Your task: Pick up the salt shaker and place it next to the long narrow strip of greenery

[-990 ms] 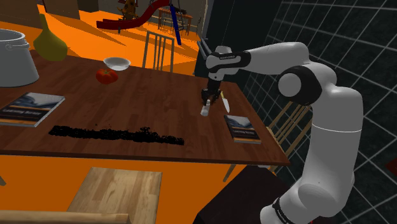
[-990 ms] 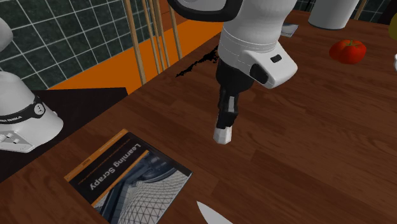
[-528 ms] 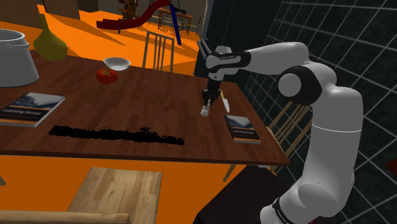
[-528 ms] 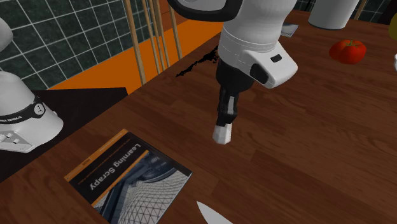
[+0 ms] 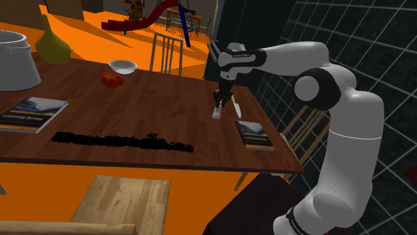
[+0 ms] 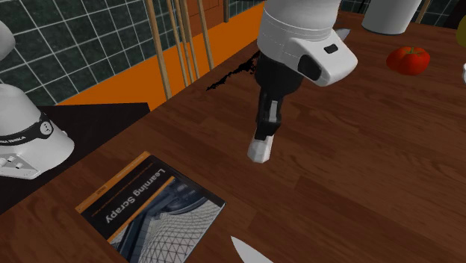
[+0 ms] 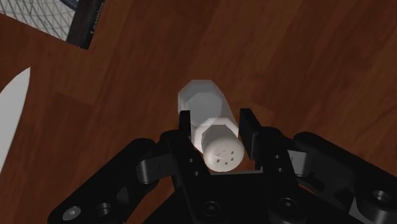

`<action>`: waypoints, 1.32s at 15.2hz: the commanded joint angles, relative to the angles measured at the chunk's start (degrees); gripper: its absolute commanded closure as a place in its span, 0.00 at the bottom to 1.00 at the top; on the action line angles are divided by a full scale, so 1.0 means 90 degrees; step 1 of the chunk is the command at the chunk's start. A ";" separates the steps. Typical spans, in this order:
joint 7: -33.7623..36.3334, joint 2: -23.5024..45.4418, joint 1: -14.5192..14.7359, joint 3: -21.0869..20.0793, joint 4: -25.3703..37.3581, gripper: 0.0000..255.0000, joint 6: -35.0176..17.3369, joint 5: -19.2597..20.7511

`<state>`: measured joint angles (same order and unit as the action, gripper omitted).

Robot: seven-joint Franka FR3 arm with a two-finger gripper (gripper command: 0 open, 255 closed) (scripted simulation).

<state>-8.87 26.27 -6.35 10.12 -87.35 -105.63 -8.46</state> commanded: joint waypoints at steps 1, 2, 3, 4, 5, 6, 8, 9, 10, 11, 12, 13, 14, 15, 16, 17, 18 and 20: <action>0.0016 -0.0050 -0.0001 0.0006 0.0109 1.00 0.0159 0.0014; 0.0023 -0.0070 -0.0002 0.0008 0.0165 1.00 0.0235 0.0019; 0.0031 -0.0088 -0.0003 0.0010 0.0223 1.00 0.0311 0.0025; 0.0038 -0.0106 -0.0005 0.0012 0.0283 1.00 0.0387 0.0029; 0.0046 -0.0121 -0.0007 0.0014 0.0345 1.00 0.0465 0.0034; 0.0053 -0.0136 -0.0009 0.0016 0.0410 1.00 0.0543 0.0039; 0.0067 -0.0160 -0.0013 0.0020 0.0544 1.00 0.0701 0.0046; 0.0074 -0.0171 -0.0016 0.0022 0.0615 1.00 0.0781 0.0050; 0.0081 -0.0179 -0.0019 0.0023 0.0688 1.00 0.0862 0.0053; 0.0087 -0.0186 -0.0022 0.0025 0.0763 1.00 0.0944 0.0055; 0.0094 -0.0191 -0.0025 0.0026 0.0840 1.00 0.1026 0.0058; 0.0101 -0.0195 -0.0029 0.0027 0.0920 1.00 0.1109 0.0060; 0.0107 -0.0197 -0.0033 0.0028 0.1003 1.00 0.1193 0.0061; 0.0114 -0.0198 -0.0037 0.0029 0.1088 1.00 0.1279 0.0063; 0.0120 -0.0196 -0.0042 0.0030 0.1176 1.00 0.1365 0.0064; 0.0127 -0.0193 -0.0047 0.0031 0.1267 1.00 0.1452 0.0064; 0.0133 -0.0187 -0.0053 0.0032 0.1361 1.00 0.1540 0.0064; 0.0146 -0.0171 -0.0065 0.0033 0.1558 1.00 0.1720 0.0063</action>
<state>-7.57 24.74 -6.83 10.39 -74.21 -91.07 -7.90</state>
